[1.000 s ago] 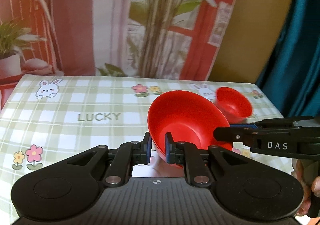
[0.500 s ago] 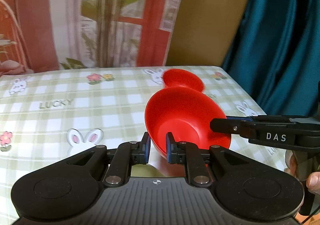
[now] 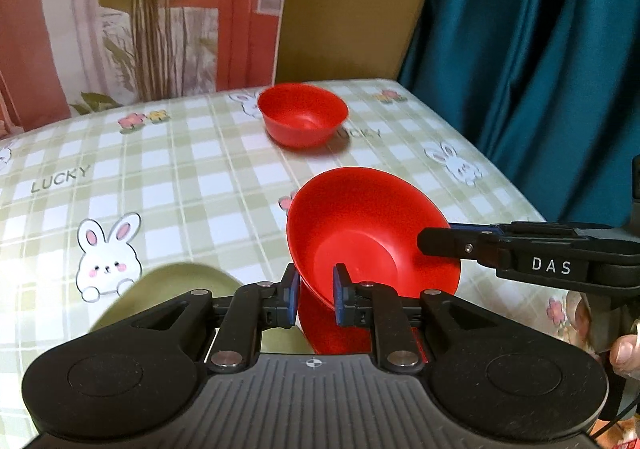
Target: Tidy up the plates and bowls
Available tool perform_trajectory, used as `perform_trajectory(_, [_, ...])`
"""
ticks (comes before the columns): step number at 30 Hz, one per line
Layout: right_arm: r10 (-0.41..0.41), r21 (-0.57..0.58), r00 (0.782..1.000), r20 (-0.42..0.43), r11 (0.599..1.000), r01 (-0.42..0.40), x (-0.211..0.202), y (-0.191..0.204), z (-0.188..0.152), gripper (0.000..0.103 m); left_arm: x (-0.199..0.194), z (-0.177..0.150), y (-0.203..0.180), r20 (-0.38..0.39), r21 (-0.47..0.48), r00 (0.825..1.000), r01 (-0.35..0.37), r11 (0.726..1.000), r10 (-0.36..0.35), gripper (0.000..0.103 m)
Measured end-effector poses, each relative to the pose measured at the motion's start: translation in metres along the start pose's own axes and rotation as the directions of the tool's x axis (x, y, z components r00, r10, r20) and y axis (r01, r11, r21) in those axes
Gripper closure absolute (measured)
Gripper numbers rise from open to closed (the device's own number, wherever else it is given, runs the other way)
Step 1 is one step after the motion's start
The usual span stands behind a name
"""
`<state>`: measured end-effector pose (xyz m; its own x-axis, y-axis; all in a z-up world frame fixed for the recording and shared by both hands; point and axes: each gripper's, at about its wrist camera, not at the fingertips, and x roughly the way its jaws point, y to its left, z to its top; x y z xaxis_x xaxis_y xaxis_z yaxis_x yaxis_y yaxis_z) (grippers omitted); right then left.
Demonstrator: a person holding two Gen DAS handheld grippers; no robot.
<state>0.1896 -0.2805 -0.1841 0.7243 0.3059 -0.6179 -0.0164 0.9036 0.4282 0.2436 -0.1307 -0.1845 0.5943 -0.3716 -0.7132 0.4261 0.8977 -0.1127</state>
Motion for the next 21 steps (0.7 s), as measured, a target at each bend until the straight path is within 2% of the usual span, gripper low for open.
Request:
perform_trajectory(7, [-0.013, 0.001, 1.0, -0.022, 1.0, 0.013, -0.002, -0.003, -0.013, 0.089, 0.007, -0.017, -0.007, -0.04, 0.023, 0.999, 0.001, 1.0, 0.0, 0.085])
perform_trajectory(15, [-0.026, -0.006, 0.999, -0.028, 1.0, 0.026, -0.002, -0.004, -0.016, 0.088, 0.013, -0.023, -0.009, -0.045, 0.047, 0.999, -0.017, 0.999, 0.019, 0.084])
perform_trajectory(17, [-0.032, -0.007, 0.999, -0.027, 0.999, 0.032, -0.002, -0.004, -0.015, 0.087, 0.015, -0.022, -0.009, -0.044, 0.054, 0.998, -0.04, 0.998, 0.043, 0.081])
perform_trajectory(19, [-0.037, -0.009, 0.999, -0.022, 0.999, 0.037, -0.003, -0.005, -0.014, 0.086, 0.015, -0.021, -0.006, -0.035, 0.039, 0.999, -0.039, 0.998, 0.041, 0.073])
perform_trajectory(21, [-0.039, -0.013, 0.999, -0.016, 0.999, 0.039, -0.005, -0.006, -0.011, 0.086, 0.012, -0.019, -0.003, -0.018, 0.03, 0.999, -0.038, 0.999, 0.039, 0.072])
